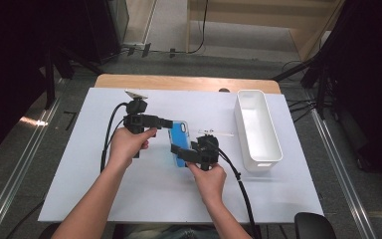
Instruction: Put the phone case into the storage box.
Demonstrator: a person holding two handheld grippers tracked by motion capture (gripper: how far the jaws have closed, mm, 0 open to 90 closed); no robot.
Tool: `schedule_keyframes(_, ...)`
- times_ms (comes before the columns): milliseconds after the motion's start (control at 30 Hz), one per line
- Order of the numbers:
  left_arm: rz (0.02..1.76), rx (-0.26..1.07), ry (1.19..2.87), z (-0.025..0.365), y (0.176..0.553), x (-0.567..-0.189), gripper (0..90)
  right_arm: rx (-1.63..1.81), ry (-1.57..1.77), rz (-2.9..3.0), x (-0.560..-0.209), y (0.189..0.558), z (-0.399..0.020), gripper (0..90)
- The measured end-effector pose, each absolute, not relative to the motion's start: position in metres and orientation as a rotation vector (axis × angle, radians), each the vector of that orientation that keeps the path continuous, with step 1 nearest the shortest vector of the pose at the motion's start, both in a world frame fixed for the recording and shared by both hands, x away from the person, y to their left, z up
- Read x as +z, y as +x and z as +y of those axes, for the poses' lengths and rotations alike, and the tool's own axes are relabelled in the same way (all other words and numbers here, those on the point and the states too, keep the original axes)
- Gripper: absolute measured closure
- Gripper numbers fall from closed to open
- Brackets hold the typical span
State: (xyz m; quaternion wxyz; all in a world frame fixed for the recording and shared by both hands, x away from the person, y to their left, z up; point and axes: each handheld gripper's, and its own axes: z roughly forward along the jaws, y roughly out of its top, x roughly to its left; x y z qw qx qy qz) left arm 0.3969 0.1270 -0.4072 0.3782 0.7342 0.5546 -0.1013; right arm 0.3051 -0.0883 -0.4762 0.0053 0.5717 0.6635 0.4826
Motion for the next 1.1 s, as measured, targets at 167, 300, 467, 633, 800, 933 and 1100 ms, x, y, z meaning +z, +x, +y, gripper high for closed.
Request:
schedule_keyframes(167, 1.421, -0.288, 1.836, 0.127, 0.399, -0.409, 47.1, 1.517, 1.81, 2.07, -0.476, 0.305, -0.086, 14.9)
schedule_keyframes(300, 1.44, -0.311, 1.832, 0.127, 0.402, -0.412, 48.7, 1.512, 1.814, 2.072, -0.476, 0.305, -0.086, 14.9)
schedule_keyframes(467, 1.455, -0.35, 1.807, 0.126, 0.405, -0.416, 51.4, 1.512, 1.82, 2.068, -0.475, 0.305, -0.086, 14.9)
schedule_keyframes(633, 1.444, -0.354, 1.803, 0.126, 0.407, -0.418, 56.1, 1.506, 1.803, 2.069, -0.475, 0.305, -0.085, 14.9)
schedule_keyframes(800, 1.448, -0.371, 1.795, 0.124, 0.408, -0.419, 59.7, 1.495, 1.792, 2.069, -0.474, 0.305, -0.085, 14.9)
schedule_keyframes(933, 1.453, -0.384, 1.799, 0.122, 0.409, -0.421, 60.6, 1.485, 1.774, 2.069, -0.473, 0.304, -0.084, 14.9)
schedule_keyframes(1100, 1.455, -0.386, 1.794, 0.122, 0.41, -0.422, 66.1, 1.489, 1.774, 2.071, -0.472, 0.304, -0.083, 14.9)
